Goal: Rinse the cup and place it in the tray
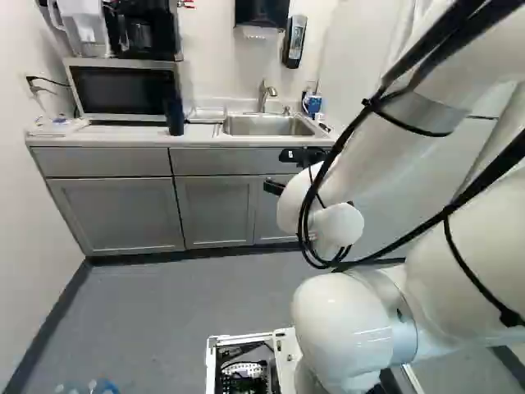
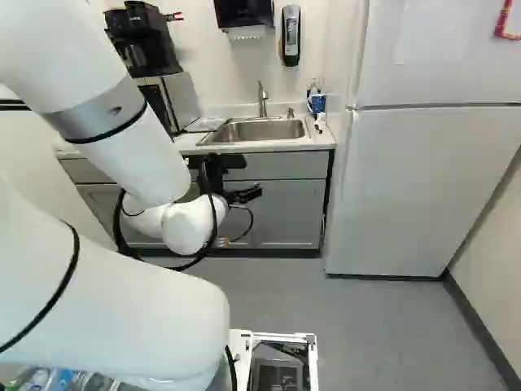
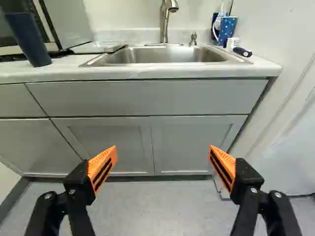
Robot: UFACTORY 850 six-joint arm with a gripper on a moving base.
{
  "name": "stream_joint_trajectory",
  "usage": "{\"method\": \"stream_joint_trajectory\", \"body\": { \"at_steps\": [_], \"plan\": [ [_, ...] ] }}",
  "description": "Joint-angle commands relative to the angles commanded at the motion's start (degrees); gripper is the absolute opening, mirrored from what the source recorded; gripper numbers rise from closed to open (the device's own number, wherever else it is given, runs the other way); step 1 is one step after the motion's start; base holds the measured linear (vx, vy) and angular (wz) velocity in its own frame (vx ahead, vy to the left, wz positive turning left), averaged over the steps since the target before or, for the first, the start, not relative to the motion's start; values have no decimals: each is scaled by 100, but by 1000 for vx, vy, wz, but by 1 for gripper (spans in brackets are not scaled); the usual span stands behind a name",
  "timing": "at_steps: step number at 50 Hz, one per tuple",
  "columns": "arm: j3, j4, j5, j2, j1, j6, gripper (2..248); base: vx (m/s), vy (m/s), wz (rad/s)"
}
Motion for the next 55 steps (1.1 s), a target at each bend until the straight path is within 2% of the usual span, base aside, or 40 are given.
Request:
{"method": "stream_joint_trajectory", "body": {
  "at_steps": [36, 55],
  "plan": [
    [-13, 0, 0, -15, 0, 0, 247, 0, 0, 0],
    [-292, 0, 0, -128, 0, 0, 247, 0, 0, 0]
  ]
}}
